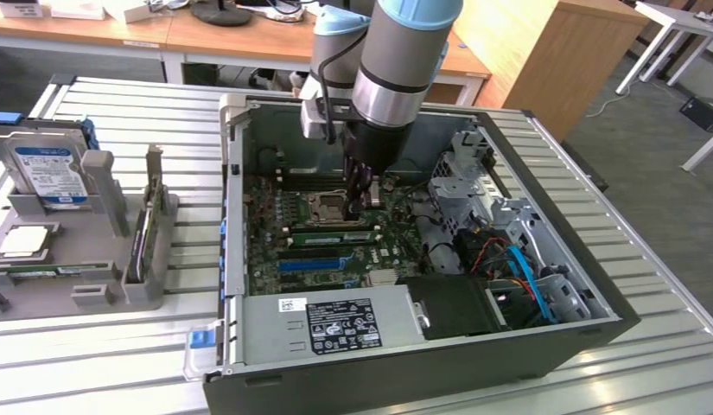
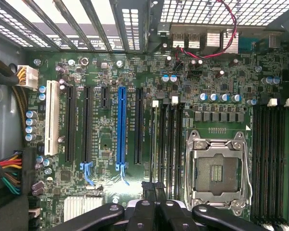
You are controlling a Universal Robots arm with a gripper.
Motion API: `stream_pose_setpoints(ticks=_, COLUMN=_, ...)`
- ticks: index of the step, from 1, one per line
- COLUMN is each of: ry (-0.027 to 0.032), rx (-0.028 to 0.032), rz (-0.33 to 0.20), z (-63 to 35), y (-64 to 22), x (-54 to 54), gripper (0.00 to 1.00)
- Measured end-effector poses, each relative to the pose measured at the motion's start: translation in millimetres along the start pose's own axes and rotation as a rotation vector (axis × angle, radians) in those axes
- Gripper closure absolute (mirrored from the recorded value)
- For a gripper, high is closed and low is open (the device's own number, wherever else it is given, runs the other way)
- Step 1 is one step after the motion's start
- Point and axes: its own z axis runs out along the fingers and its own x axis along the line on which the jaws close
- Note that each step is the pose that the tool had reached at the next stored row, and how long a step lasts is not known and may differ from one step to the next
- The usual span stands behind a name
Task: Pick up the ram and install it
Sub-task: 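Press down the ram until it locks into place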
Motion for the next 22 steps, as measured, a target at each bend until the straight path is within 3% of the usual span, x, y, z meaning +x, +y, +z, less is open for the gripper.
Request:
stream_pose_setpoints(ticks=6, ry=-0.0006, rx=0.0002, rz=0.022, z=0.1, y=0.2, x=-0.1, gripper=0.89)
stream_pose_setpoints(ticks=22, ry=-0.0059, rx=0.0013, rz=0.261, z=0.2, y=0.6, x=0.0, gripper=0.89)
